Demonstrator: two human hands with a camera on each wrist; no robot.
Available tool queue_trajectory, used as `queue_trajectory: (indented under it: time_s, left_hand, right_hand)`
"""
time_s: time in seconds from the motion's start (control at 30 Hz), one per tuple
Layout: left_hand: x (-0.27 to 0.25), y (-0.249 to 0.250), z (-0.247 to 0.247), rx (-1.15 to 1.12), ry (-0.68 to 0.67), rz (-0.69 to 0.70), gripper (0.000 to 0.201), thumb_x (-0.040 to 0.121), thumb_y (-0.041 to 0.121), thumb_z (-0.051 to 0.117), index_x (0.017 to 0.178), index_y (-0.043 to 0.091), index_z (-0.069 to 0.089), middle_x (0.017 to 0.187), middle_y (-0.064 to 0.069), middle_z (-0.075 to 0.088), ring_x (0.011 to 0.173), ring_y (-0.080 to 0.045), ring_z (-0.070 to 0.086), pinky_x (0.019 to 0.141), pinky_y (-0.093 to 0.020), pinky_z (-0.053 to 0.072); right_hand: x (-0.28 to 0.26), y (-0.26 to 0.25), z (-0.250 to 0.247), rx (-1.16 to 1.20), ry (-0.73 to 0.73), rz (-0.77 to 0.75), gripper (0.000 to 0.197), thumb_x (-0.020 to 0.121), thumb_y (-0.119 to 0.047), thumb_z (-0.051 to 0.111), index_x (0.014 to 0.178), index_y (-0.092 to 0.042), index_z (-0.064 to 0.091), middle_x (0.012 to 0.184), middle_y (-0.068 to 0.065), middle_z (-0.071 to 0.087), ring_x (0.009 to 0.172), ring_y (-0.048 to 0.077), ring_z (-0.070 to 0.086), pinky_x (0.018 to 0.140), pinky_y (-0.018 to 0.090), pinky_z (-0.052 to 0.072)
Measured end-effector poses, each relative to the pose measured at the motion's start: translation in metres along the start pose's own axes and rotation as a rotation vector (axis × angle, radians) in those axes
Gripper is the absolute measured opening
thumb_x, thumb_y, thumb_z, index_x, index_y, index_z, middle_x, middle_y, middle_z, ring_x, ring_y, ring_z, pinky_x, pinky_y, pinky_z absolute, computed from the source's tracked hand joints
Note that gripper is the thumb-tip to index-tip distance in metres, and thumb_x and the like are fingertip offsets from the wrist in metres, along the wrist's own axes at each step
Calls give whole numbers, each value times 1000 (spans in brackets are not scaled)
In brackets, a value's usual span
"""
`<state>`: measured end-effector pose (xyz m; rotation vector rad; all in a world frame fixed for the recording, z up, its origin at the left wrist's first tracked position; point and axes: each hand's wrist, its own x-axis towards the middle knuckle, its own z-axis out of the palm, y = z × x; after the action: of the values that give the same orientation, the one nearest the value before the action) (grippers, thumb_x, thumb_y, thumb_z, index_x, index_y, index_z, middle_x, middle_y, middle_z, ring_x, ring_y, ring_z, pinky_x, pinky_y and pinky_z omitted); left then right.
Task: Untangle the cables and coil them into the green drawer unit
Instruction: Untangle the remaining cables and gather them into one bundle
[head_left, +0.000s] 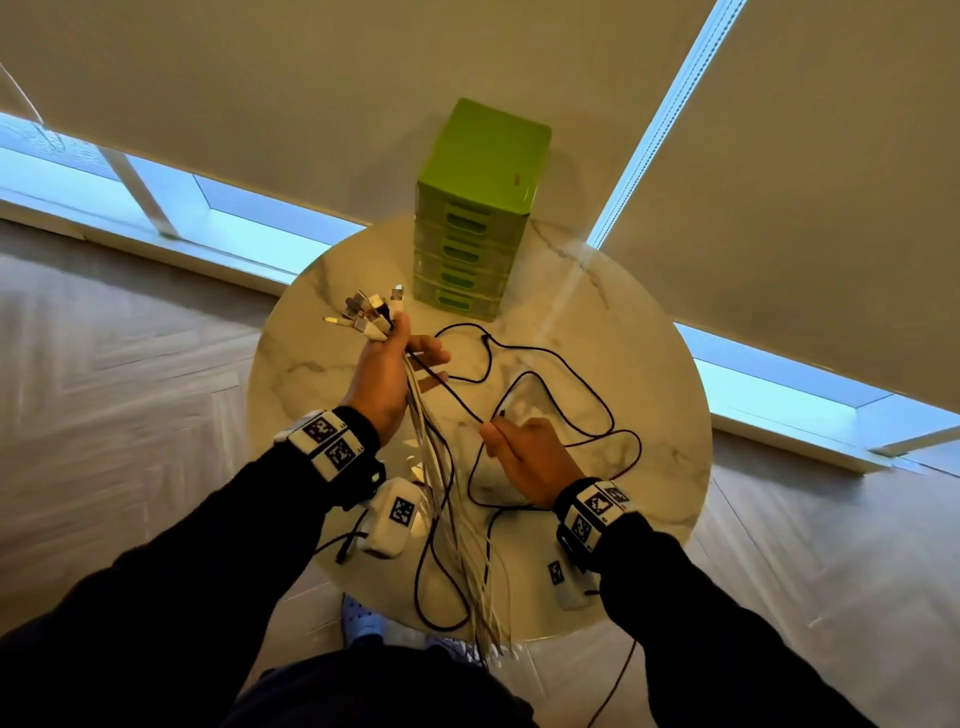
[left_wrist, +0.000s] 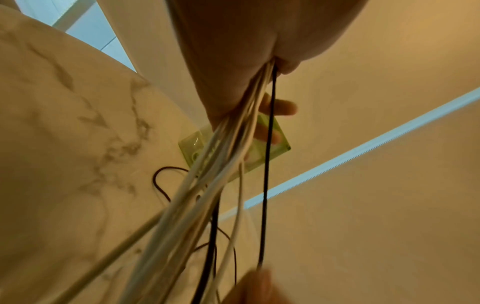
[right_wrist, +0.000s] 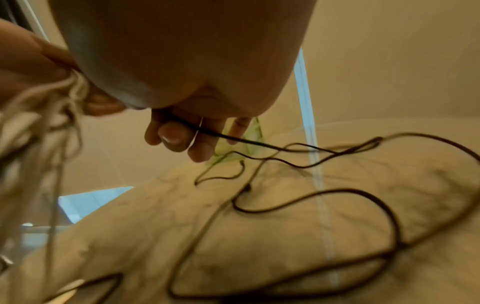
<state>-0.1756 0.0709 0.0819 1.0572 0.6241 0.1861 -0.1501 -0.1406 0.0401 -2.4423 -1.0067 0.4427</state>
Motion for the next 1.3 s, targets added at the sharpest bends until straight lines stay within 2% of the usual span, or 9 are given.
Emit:
queue_trajectory:
  time_s: [0.1, 0.23, 0.33, 0.5, 0.63, 0.97, 1.13, 1.2, 1.3]
  left_hand:
    - [0, 23, -5, -117, -28, 50, 41, 108, 39, 37, 83, 11, 52, 66, 0, 52, 55, -19, 61, 63, -42, 60]
    - [2, 50, -8, -92, -27, 124, 39, 108, 37, 39, 75, 18, 44, 62, 6, 46, 43, -8, 29, 43, -23, 28]
    - [-2, 52, -3, -8, -79, 164, 34, 109, 34, 40, 78, 20, 44, 62, 6, 47, 46, -8, 28, 45, -24, 27]
    - [-19, 21, 18, 268, -118, 102, 42, 107, 40, 42, 74, 18, 53, 66, 1, 54, 52, -10, 37, 54, -29, 29]
    - [-23, 2, 31, 345, -51, 35, 50, 105, 50, 41, 85, 11, 65, 72, 1, 61, 56, -11, 41, 54, -28, 33]
    - [-22, 18, 44, -63, 21, 9, 39, 107, 39, 43, 77, 16, 52, 63, 5, 60, 58, -15, 60, 59, -29, 50]
    - [-13, 52, 27, -225, 9, 39, 32, 106, 40, 45, 79, 22, 47, 67, 8, 49, 40, -4, 39, 39, -18, 32]
    - [-9, 65, 19, -230, -50, 76, 32, 107, 39, 44, 79, 23, 46, 58, 10, 42, 38, -3, 30, 39, -17, 25]
    - [-10, 71, 13, -147, -135, 99, 34, 107, 37, 43, 77, 23, 47, 52, 8, 36, 37, -5, 27, 43, -21, 20]
  right_hand:
    - [-14, 25, 10, -6, -111, 88, 40, 105, -48, 21, 85, -26, 47, 61, -12, 45, 57, 6, 43, 94, 40, 35]
    - [-26, 59, 10, -155, -288, 252, 27, 109, -35, 27, 102, -23, 51, 75, -3, 56, 63, 15, 52, 89, 40, 41]
    - [-11, 68, -3, -58, -121, 395, 35, 107, -43, 30, 100, -19, 54, 89, 15, 64, 83, 38, 61, 72, 40, 45]
    - [26, 20, -40, 173, 273, 286, 34, 107, -44, 35, 85, -23, 50, 74, -2, 57, 71, 24, 52, 67, 37, 39]
    - [34, -29, -47, 239, 298, 121, 38, 106, -47, 32, 86, -21, 51, 69, -2, 56, 65, 21, 53, 65, 42, 42]
    - [2, -43, -31, 517, -5, 53, 51, 106, -51, 29, 81, -14, 53, 62, -8, 49, 58, 11, 45, 63, 29, 40]
    - [-23, -1, -9, 368, -283, 126, 48, 108, -48, 29, 69, -28, 49, 64, -10, 47, 56, 4, 40, 72, 28, 37]
    - [-26, 20, -8, 170, -375, 127, 35, 109, -38, 32, 93, -43, 62, 88, -13, 65, 78, 1, 58, 87, 33, 41]
    - [-10, 43, -20, -77, -324, 237, 43, 108, -42, 27, 141, -31, 54, 139, 4, 60, 124, 28, 57, 104, 38, 43]
